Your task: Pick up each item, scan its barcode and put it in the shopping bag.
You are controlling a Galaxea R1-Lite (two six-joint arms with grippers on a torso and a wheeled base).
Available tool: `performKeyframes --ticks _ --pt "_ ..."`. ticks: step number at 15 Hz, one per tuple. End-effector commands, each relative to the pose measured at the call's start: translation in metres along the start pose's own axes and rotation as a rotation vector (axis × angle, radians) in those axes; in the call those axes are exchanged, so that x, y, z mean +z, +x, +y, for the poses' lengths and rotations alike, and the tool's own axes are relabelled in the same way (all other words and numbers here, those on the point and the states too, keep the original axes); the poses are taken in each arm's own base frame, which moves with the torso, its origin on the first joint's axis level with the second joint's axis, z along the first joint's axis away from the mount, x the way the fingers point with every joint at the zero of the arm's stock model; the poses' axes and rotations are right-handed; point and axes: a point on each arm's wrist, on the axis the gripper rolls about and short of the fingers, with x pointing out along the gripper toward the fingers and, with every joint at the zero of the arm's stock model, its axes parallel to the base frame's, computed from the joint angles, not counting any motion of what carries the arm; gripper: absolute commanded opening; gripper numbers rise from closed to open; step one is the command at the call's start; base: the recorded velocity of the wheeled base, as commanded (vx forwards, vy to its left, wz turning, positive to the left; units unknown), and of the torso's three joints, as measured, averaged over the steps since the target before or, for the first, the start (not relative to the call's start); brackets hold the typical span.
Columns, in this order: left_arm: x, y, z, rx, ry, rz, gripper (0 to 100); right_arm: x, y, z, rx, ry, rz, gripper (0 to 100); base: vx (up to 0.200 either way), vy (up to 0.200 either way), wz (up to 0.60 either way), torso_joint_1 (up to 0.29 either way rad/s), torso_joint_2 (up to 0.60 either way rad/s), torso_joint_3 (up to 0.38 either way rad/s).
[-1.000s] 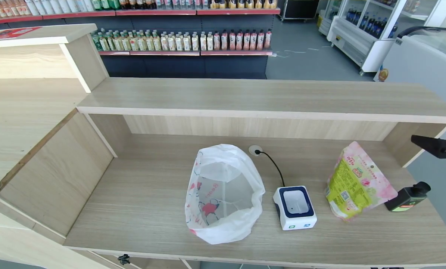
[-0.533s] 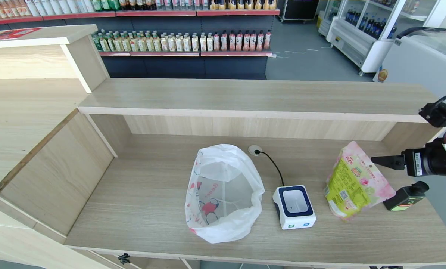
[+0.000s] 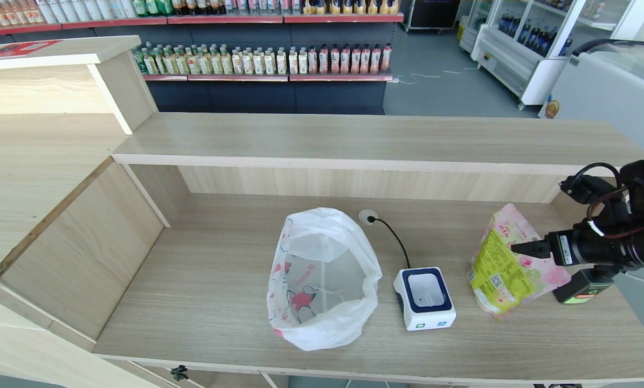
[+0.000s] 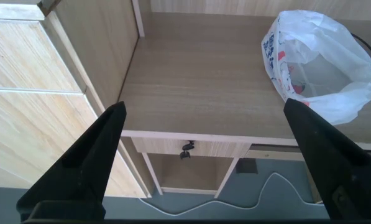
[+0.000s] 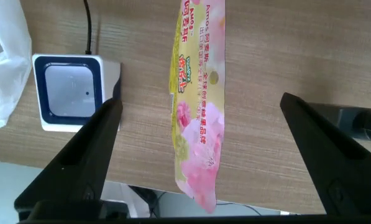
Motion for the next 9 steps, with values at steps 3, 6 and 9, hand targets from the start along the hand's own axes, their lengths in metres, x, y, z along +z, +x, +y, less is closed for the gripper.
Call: performKeyframes --ticks 3,6,9 --pt "0.000 0.000 0.000 0.000 0.000 0.000 100 -0.001 0.038 -0.003 0.042 -0.048 0.056 100 0.000 0.000 0.00 0.000 0.00 0.000" --pt "0.000 0.000 0.000 0.000 0.000 0.000 100 -0.012 0.064 -0.003 0.092 -0.072 0.095 100 0.000 0.000 0.00 0.000 0.00 0.000" --pt "0.000 0.000 0.000 0.000 0.000 0.002 100 -0.016 0.093 -0.007 0.104 -0.076 0.069 100 0.000 0.000 0.00 0.000 0.00 0.000"
